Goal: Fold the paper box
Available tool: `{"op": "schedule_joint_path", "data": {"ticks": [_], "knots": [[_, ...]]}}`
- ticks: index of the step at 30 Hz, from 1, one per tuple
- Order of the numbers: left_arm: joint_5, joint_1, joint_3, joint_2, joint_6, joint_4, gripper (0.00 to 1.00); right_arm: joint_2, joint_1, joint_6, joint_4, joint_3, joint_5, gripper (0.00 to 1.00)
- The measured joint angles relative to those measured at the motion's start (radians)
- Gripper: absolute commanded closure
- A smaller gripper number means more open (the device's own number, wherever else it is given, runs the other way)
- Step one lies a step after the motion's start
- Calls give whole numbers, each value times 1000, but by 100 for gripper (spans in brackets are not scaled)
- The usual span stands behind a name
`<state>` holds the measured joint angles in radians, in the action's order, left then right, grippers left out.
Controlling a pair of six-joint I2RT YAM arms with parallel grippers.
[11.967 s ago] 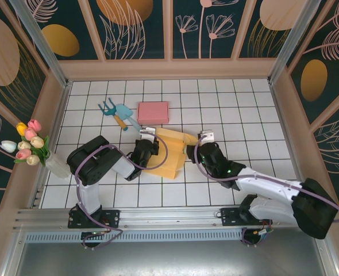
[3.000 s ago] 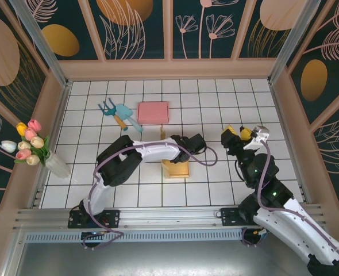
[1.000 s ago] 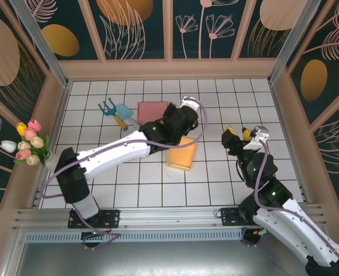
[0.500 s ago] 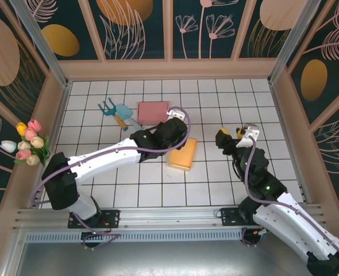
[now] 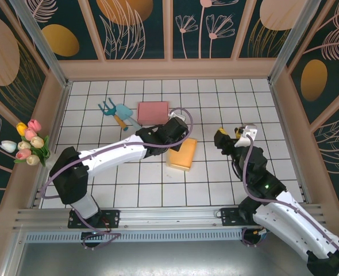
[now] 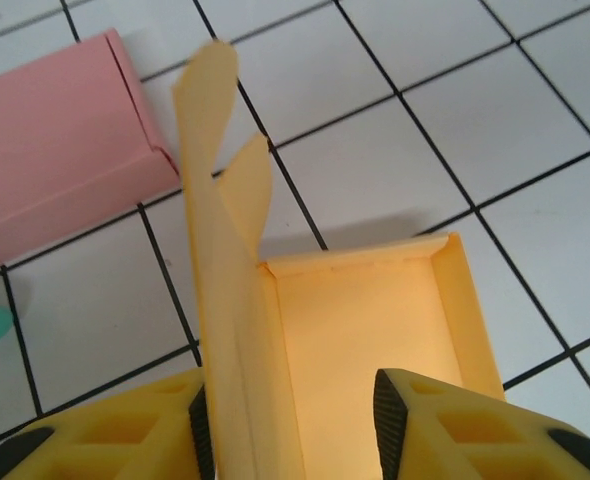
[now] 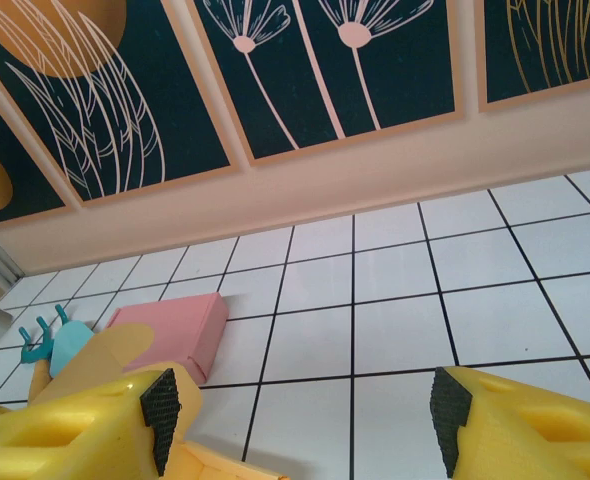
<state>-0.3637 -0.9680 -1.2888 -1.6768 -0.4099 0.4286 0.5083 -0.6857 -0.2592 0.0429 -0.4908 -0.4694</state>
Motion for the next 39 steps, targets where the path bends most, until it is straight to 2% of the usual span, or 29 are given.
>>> {"op": "schedule_joint_path", "data": {"ticks": [5, 8, 13, 15, 17, 20, 22, 26, 29, 34, 39], "knots": [[27, 8, -16, -50, 30, 13, 82, 27, 0, 0, 0, 0, 1, 29], [37, 14, -44, -72, 59, 42, 100, 39, 0, 3, 0, 0, 0, 29], [34, 18, -181, -111, 166, 117, 100, 58, 8, 39, -11, 0, 21, 28], [7, 18, -232, -113, 237, 141, 100, 72, 11, 89, -69, 7, 49, 27], [-26, 18, -272, -113, 320, 152, 100, 93, 14, 175, -166, 33, 101, 21], [-71, 18, -270, -106, 481, 116, 100, 182, 26, 380, -338, 68, 210, 21], [-87, 18, -224, -97, 620, 68, 100, 288, 67, 522, -426, 51, 288, 21], [-123, 24, -87, -70, 838, -77, 100, 455, 242, 721, -380, -72, 529, 21], [-93, 33, -26, -31, 970, -109, 100, 505, 375, 820, -360, -143, 720, 21], [31, 50, -10, 58, 1086, -143, 100, 526, 529, 967, -356, -149, 988, 21], [121, 78, -8, 128, 1139, -160, 100, 628, 566, 1092, -273, -181, 1143, 24]]}}
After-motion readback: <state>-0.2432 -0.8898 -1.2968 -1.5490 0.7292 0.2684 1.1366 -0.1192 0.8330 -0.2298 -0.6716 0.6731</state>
